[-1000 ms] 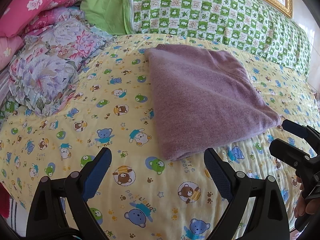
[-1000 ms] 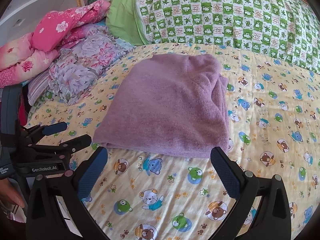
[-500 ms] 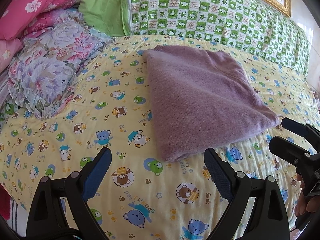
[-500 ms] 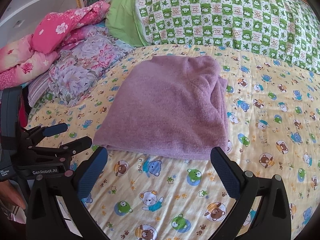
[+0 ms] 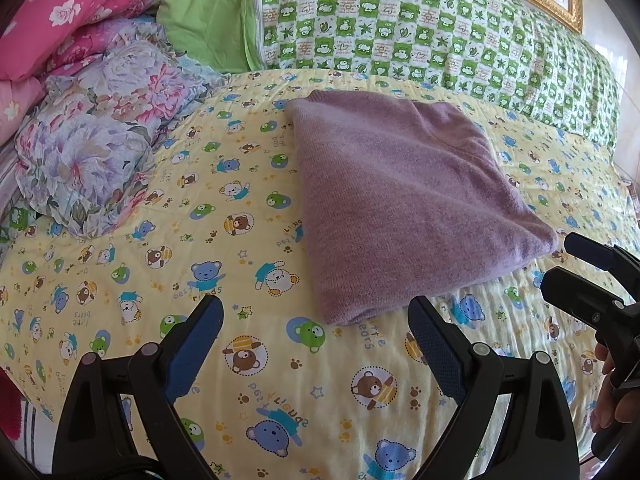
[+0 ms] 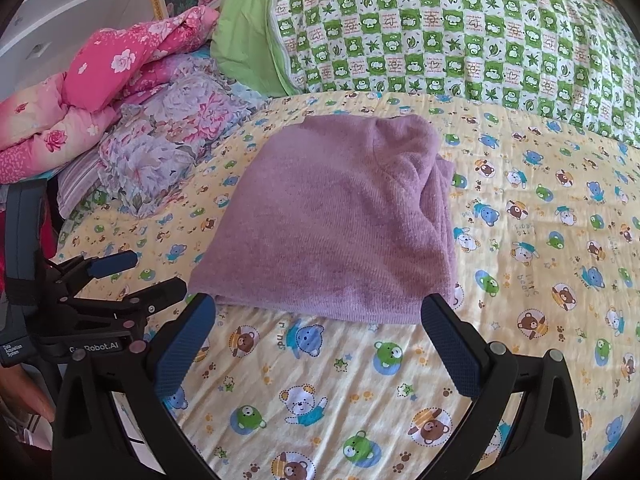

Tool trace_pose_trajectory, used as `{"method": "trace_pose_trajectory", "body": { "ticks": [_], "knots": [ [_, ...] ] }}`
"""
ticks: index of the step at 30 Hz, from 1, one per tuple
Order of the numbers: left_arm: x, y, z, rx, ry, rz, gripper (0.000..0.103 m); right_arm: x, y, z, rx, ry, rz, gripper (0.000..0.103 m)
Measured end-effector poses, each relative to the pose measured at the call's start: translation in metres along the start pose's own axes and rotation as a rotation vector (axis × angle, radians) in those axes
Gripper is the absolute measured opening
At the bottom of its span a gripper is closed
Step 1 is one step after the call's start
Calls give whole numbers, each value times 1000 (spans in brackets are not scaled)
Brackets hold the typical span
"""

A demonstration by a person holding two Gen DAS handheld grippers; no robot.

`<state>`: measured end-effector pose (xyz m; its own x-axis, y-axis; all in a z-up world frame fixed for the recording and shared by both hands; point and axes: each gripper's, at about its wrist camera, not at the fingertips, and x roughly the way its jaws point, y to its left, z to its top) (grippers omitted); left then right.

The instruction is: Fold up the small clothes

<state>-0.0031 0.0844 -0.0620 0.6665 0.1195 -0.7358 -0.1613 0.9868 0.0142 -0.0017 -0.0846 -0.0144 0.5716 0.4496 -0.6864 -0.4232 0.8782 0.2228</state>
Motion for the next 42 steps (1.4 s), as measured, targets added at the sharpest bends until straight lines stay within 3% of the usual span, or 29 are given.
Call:
{"method": "trace_pose_trajectory", "body": {
  "ticks": [42],
  "knots": [
    [-1, -7, 16, 30, -3, 1, 94, -1, -2, 13, 52, -41, -24, 102]
  ]
}}
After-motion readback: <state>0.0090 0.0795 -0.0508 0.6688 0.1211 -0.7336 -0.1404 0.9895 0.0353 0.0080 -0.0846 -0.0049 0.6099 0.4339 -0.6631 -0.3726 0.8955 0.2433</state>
